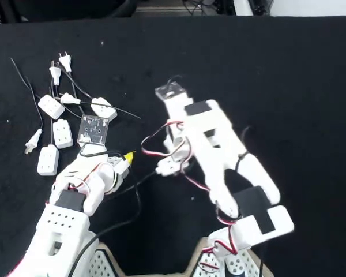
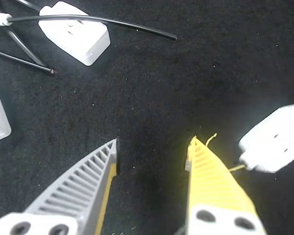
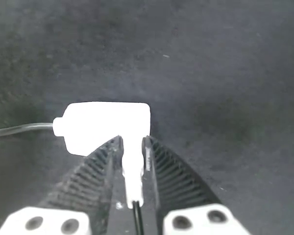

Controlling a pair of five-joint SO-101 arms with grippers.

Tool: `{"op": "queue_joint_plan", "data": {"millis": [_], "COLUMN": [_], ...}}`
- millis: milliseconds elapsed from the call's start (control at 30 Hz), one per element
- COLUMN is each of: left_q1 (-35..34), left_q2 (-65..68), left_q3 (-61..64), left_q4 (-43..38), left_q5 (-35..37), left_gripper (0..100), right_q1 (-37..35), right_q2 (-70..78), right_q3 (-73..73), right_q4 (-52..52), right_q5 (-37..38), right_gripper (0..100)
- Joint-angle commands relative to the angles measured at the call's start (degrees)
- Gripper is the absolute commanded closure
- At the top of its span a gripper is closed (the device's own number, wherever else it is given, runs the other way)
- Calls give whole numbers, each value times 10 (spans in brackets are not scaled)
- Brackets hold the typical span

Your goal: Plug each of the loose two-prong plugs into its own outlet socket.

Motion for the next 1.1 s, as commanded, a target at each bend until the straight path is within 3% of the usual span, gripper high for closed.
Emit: {"op": "queue_joint_plan", "data": {"millis": [0, 233, 467, 700, 767, 933, 1067], "left_q1": [1, 1, 1, 1, 1, 1, 0], "left_q2": [-8, -8, -8, -8, -8, -8, -8], "left_q3": [-7, -7, -7, -7, -7, -7, -7], "left_q4": [-6, -7, -6, -6, -6, -8, -5], "left_q5": [-4, -4, -4, -4, -4, -4, -4], "left_gripper": [766, 766, 766, 766, 766, 766, 766], "right_q1": [42, 48, 48, 47, 35, -6, -26], "right_q2": [-52, -47, 3, -52, -79, -132, -172], "right_q3": [-7, 5, 41, 40, 32, 29, -4], "right_q4": [-6, -7, -79, -63, -30, -6, -11], "right_q5": [4, 25, 21, 21, 23, 25, 47], "right_gripper": [988, 986, 988, 984, 935, 700, 691]}}
